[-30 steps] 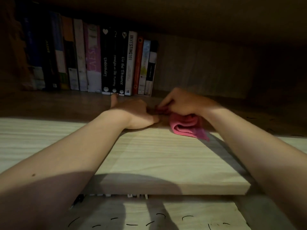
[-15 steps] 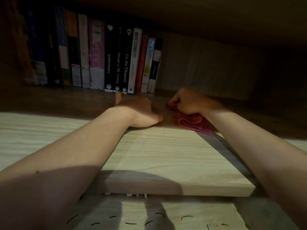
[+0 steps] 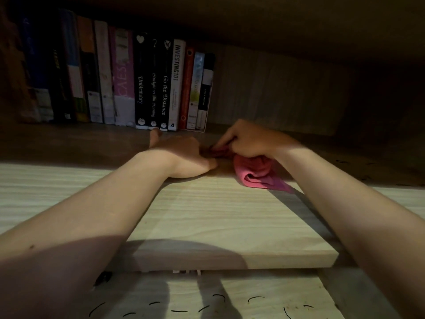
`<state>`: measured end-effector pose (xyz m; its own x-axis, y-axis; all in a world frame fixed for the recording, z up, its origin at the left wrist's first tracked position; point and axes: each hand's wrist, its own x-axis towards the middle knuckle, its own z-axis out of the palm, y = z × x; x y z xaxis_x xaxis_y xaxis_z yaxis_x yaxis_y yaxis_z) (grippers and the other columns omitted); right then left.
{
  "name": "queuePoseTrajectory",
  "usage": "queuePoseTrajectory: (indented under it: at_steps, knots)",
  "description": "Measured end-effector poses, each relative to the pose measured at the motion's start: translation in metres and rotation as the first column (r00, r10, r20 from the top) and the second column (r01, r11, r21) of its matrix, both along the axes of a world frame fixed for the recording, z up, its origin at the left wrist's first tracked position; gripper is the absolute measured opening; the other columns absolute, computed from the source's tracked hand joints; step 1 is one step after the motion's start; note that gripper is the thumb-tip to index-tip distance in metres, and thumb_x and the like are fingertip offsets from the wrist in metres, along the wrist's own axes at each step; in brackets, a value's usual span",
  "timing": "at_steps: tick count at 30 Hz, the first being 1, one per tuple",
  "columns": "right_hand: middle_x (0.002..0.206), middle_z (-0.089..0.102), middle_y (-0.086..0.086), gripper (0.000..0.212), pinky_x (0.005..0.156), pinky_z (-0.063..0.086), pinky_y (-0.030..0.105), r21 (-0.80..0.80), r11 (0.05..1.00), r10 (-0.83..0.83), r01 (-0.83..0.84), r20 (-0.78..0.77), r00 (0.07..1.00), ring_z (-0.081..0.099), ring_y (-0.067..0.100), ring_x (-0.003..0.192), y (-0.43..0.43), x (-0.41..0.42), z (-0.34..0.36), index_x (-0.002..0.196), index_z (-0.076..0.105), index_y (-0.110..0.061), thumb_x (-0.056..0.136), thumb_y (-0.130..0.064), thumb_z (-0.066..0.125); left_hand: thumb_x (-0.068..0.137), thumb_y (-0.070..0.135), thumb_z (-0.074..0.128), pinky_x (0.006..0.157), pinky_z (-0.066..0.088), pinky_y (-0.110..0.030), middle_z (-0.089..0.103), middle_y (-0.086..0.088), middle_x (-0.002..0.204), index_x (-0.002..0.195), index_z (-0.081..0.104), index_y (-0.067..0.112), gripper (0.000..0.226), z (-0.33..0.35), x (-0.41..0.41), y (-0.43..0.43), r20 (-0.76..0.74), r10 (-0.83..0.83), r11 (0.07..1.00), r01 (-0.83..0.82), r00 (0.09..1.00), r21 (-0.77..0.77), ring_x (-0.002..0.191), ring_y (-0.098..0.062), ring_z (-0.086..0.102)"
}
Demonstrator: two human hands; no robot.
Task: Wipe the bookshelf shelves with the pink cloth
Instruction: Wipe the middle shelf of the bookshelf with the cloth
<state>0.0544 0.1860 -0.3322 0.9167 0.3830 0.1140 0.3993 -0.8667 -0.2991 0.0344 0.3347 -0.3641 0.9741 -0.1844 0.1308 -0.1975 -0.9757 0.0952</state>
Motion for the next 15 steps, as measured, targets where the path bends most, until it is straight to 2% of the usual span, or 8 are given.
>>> queuePoseTrajectory:
  at_steps: [3,5,6,9,10,13,15]
  knots:
    - [0.118,0.065,0.003,0.036,0.077,0.043,0.02,-0.066,0.994,-0.086,0.09,0.061,0.994,0.057,0.012,0.092,-0.001,0.008,-0.001,0.117,0.066,-0.01,0.091,0.002,0.044,0.086,0.07,0.03,0.111,0.002,-0.056,0.042,0.005,0.144,0.134,0.047,0.037,0.061,0.001,-0.001,0.001,-0.011,0.014,1.0,-0.013,1.0,0.019,0.133,-0.023,0.034]
    - [0.117,0.066,0.002,0.037,0.083,0.045,0.022,-0.079,0.996,-0.044,0.05,0.076,0.996,0.059,0.015,0.1,0.005,0.005,-0.003,0.115,0.067,-0.012,0.09,0.002,0.045,0.085,0.072,0.03,0.111,0.002,-0.055,0.044,0.005,0.142,0.132,0.048,0.037,0.062,0.001,-0.001,0.0,-0.012,0.019,1.0,-0.019,1.0,0.016,0.131,-0.022,0.036]
    - [0.113,0.067,-0.001,0.04,0.082,0.045,0.019,-0.067,0.998,0.002,0.002,0.065,0.998,0.059,0.012,0.097,0.007,0.002,-0.003,0.114,0.068,-0.014,0.089,0.004,0.044,0.084,0.072,0.029,0.11,0.002,-0.055,0.046,0.005,0.14,0.131,0.049,0.037,0.062,0.001,-0.001,0.0,-0.009,0.018,1.0,-0.018,1.0,0.011,0.13,-0.022,0.038]
    - [0.104,0.064,-0.007,0.045,0.06,0.042,0.005,-0.028,1.0,0.009,-0.009,0.011,1.0,0.054,0.004,0.076,0.001,-0.001,0.002,0.114,0.068,-0.018,0.088,0.007,0.04,0.085,0.071,0.03,0.11,0.001,-0.055,0.048,0.005,0.139,0.13,0.05,0.038,0.06,0.001,-0.002,-0.001,-0.016,0.02,1.0,-0.02,1.0,0.005,0.129,-0.021,0.039]
    - [0.107,0.064,-0.006,0.044,0.062,0.042,0.005,-0.033,0.999,-0.025,0.026,0.024,0.999,0.055,0.005,0.078,-0.002,0.001,0.003,0.116,0.067,-0.016,0.089,0.006,0.041,0.085,0.071,0.03,0.11,0.0,-0.055,0.047,0.005,0.14,0.13,0.05,0.037,0.06,0.001,-0.002,-0.001,-0.015,0.023,1.0,-0.023,1.0,0.003,0.13,-0.022,0.037]
    - [0.119,0.065,0.002,0.041,0.089,0.046,0.023,-0.07,0.996,-0.053,0.058,0.068,0.996,0.058,0.016,0.104,-0.001,0.001,-0.002,0.118,0.066,-0.014,0.089,0.005,0.043,0.086,0.071,0.03,0.111,-0.001,-0.054,0.045,0.005,0.142,0.132,0.049,0.038,0.059,0.003,-0.003,-0.001,-0.02,0.022,1.0,-0.022,1.0,0.006,0.132,-0.022,0.035]
    - [0.109,0.066,-0.004,0.043,0.087,0.047,0.023,-0.073,0.997,0.024,-0.021,0.043,0.999,0.059,0.014,0.1,0.002,-0.009,-0.002,0.114,0.068,-0.018,0.089,0.004,0.042,0.087,0.071,0.026,0.11,0.0,-0.055,0.046,0.004,0.14,0.131,0.049,0.039,0.059,0.004,-0.003,-0.001,-0.035,0.013,1.0,-0.012,0.999,0.008,0.131,-0.022,0.037]
